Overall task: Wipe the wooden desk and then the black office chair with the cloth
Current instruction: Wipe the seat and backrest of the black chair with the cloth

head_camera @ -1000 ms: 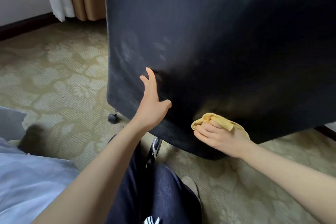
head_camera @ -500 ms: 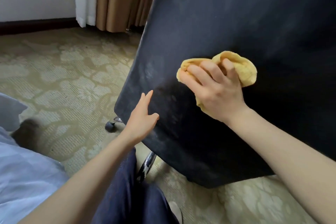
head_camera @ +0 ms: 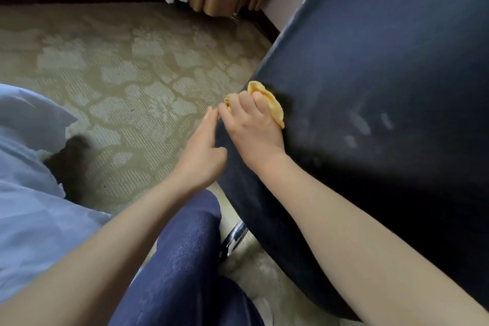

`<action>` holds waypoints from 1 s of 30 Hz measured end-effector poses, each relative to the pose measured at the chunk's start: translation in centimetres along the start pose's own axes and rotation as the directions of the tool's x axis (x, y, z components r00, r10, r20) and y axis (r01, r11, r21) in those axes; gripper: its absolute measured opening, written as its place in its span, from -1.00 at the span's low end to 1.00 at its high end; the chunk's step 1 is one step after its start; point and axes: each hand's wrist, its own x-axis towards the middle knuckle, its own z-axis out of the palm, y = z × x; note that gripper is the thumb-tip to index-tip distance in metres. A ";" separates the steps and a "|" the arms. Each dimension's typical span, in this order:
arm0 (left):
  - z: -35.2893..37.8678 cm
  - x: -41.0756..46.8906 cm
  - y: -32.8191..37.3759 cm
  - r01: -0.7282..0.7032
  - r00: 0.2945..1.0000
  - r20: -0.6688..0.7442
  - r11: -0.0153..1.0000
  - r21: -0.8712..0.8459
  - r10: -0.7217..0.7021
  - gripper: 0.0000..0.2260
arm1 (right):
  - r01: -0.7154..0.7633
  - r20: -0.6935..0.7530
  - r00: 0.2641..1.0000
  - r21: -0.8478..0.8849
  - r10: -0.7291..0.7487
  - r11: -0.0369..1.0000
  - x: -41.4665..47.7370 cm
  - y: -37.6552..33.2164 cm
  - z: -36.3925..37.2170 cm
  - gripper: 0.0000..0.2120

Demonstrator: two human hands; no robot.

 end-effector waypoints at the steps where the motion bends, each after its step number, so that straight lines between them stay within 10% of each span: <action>1: 0.2 0.6 -0.3 0.026 1.000 0.002 1.000 -0.005 -0.026 -0.24 | 0.040 0.034 0.999 -0.016 -0.040 0.999 -0.6 -0.9 1.1 -0.76; 10: 3.2 2.1 -0.1 0.089 0.977 0.194 0.996 0.001 -0.088 -0.15 | 0.253 0.343 0.881 0.241 -0.326 0.937 -10.5 -3.9 3.1 -0.79; 15: 3.6 1.5 -0.1 0.104 0.973 0.210 0.994 -0.019 -0.098 -0.16 | 0.354 0.270 0.867 0.257 -0.419 0.899 -15.2 -0.7 0.5 -0.83; 30: 3.4 0.2 -1.4 0.061 0.954 0.297 0.997 -0.040 -0.047 -0.21 | 0.019 -0.096 0.995 -0.009 -0.020 1.000 -3.2 7.6 -6.6 -0.70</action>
